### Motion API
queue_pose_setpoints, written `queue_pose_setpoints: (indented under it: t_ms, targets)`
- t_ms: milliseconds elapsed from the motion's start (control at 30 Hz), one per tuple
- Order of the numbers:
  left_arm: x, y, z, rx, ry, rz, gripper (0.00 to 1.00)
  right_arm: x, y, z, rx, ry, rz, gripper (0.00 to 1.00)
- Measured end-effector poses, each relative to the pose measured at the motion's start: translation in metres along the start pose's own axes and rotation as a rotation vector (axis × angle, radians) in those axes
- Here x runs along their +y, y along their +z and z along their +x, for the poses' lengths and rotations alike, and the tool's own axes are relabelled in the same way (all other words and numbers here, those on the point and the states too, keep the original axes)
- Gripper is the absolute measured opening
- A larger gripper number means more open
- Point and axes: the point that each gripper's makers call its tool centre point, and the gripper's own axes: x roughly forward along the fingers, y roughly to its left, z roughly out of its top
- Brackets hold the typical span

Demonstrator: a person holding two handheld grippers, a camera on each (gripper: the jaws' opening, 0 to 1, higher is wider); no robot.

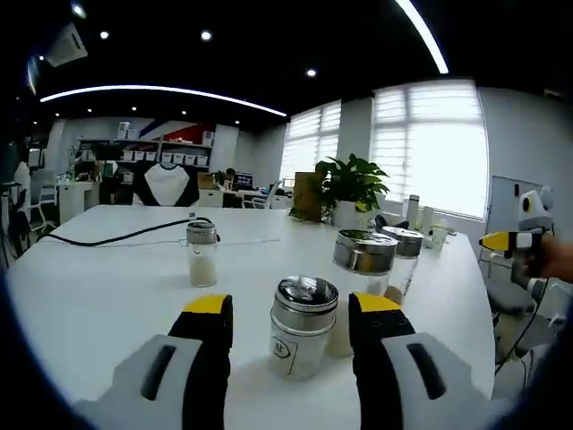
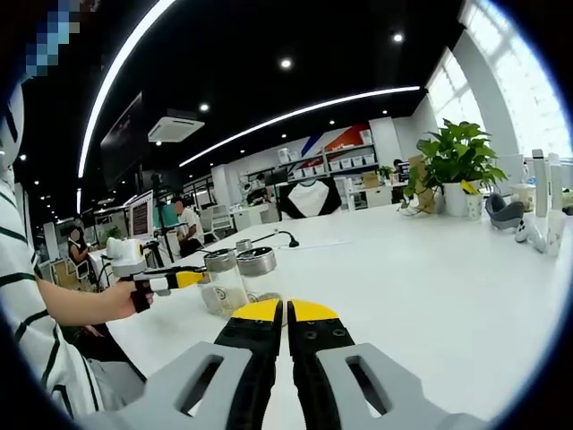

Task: Rotate the seasoning bottle until the label or dispensing opening points toward the visible target arrow and the bottle remains upright within the marked orientation range

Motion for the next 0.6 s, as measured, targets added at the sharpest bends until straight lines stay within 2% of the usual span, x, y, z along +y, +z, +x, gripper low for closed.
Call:
queue_pose_setpoints:
  t_ms: [33, 100, 167, 267, 300, 333, 367, 400, 500, 600]
  targets:
    - [0.001, 0.004, -0.001, -0.027, -0.036, -0.015, 0.54, 0.0, -0.001, 0.001, 0.002, 0.001, 0.002, 0.0]
    - [0.005, 0.0, -0.001, -0.013, -0.086, -0.046, 0.53, 0.002, -0.002, 0.004, 0.01, 0.006, 0.002, 0.0]
    - [0.006, 0.002, -0.002, -0.027, -0.13, -0.116, 0.53, 0.006, -0.001, 0.006, 0.012, 0.016, -0.002, 0.0]
    - [0.01, 0.0, -0.002, -0.015, -0.135, -0.117, 0.53, 0.011, -0.002, 0.008, 0.018, 0.031, -0.01, 0.0]
    - [0.009, -0.002, -0.002, -0.007, -0.145, -0.112, 0.52, 0.012, -0.003, 0.008, 0.022, 0.036, -0.013, 0.0]
    - [0.002, -0.003, -0.003, -0.002, -0.183, -0.144, 0.51, 0.013, -0.003, 0.008, 0.024, 0.038, -0.014, 0.0]
    - [-0.003, -0.001, -0.002, -0.022, -0.212, -0.196, 0.51, 0.014, -0.004, 0.008, 0.025, 0.039, -0.014, 0.0]
    - [-0.001, -0.002, -0.001, -0.023, -0.219, -0.199, 0.52, 0.014, -0.004, 0.008, 0.025, 0.039, -0.013, 0.0]
    - [-0.01, -0.004, 0.001, 0.001, -0.242, -0.121, 0.54, 0.014, -0.003, 0.008, 0.023, 0.037, -0.009, 0.0]
    - [-0.017, -0.012, 0.006, 0.054, -0.24, -0.063, 0.56, 0.015, -0.001, 0.009, 0.021, 0.04, -0.014, 0.0]
